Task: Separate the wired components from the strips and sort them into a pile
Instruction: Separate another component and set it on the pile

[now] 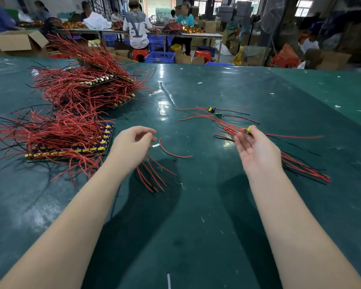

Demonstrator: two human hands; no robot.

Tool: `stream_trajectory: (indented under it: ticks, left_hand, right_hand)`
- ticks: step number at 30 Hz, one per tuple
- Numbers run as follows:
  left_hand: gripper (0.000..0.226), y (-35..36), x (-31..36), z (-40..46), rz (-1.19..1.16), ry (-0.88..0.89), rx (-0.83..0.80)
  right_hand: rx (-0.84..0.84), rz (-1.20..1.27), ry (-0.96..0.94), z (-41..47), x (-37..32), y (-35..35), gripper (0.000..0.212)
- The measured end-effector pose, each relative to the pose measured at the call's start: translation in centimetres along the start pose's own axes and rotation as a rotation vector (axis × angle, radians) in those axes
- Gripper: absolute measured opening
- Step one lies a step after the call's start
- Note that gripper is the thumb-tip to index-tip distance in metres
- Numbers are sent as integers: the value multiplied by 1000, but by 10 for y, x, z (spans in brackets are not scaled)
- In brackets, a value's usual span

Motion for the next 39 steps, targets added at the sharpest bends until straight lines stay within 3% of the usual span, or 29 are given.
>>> stream_trajectory:
  ticks: [6,13,21,25,29,32,36,39]
  left_hand:
    - [33,-14,-16,6,555,-17,0]
    - [37,-15,-34,6,816,-131,-63]
    - [18,-12,-7,1,437,58,-2]
    - [18,10,13,-8,6,88,-131]
    - [22,32,29,-23,-198,127,-233]
    - [24,38,35,-28,-264,146,-247]
    - [24,40,31,-27,-296,108,-271]
    - [19,40,20,-25,-354,-16,-301]
  right_hand:
    - [89,59,74,8,1,-17,11]
    - [91,-22,110,8,7,-16,13]
    - [-22,-31,236,-5,23,2,9]
    - [-317,-231,245,-27,32,39,8]
    - [-635,-573,92,-51,41,71,12]
    - [-807,-692,37,-68,47,81,15]
    - [-790,-658,1,-69,44,82,8]
    - [-728,-622,-6,-64,39,80,9]
Point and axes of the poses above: each hand's wrist, its own z-axis towards the middle knuckle, its own y-axis out of the palm, x = y × z, the point moved 9 cm from there along z, towards the middle knuckle, and after that the axes turned 10 degrees about -z, right-handed, at the moved point
